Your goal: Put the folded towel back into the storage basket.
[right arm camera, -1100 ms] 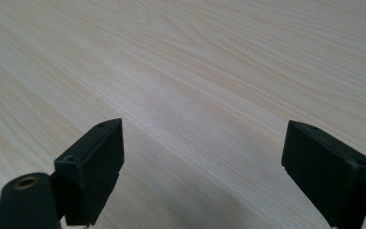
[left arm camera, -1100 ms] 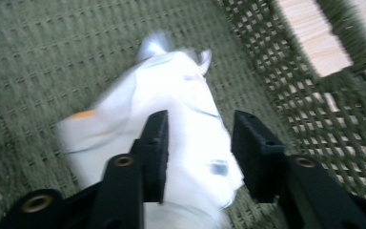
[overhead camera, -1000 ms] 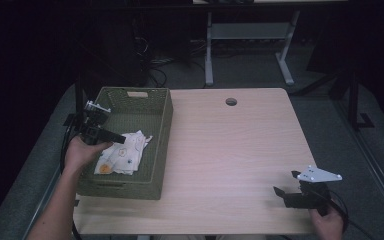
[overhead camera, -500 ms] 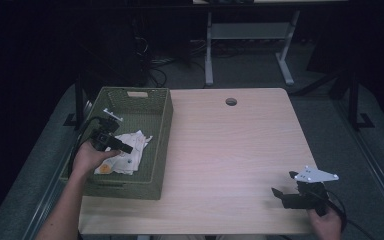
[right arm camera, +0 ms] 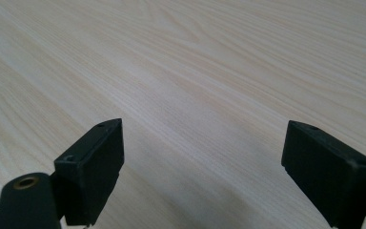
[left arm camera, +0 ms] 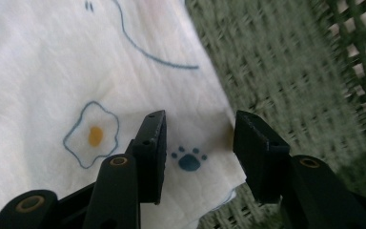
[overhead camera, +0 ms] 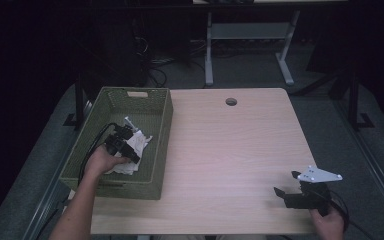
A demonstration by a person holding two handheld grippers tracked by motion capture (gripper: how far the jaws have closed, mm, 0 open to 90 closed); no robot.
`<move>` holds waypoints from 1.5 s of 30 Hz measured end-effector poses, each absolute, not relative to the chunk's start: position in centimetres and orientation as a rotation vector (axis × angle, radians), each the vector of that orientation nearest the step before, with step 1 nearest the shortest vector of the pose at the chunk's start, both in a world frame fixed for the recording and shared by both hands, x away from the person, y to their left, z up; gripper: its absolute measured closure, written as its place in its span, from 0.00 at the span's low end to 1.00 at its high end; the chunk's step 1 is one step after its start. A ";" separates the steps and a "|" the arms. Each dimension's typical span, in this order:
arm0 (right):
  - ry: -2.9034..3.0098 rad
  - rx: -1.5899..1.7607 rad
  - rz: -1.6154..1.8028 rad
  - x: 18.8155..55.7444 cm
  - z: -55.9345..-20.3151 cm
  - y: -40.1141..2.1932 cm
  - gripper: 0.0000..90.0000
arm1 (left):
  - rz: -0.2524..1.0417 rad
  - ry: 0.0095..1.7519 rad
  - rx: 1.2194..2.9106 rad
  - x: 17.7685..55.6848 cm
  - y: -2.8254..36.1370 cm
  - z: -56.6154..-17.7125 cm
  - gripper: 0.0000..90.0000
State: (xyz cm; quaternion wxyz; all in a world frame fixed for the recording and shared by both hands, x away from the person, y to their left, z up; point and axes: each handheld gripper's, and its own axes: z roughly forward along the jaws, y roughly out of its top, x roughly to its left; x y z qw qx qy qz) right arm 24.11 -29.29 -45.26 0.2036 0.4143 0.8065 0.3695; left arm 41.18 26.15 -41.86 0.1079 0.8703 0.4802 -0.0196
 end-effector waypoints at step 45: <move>2.259 1.150 1.042 24.2 -45.4 -29.2 0.15 | 0.087 1.541 2.493 42.4 28.1 -40.1 0.92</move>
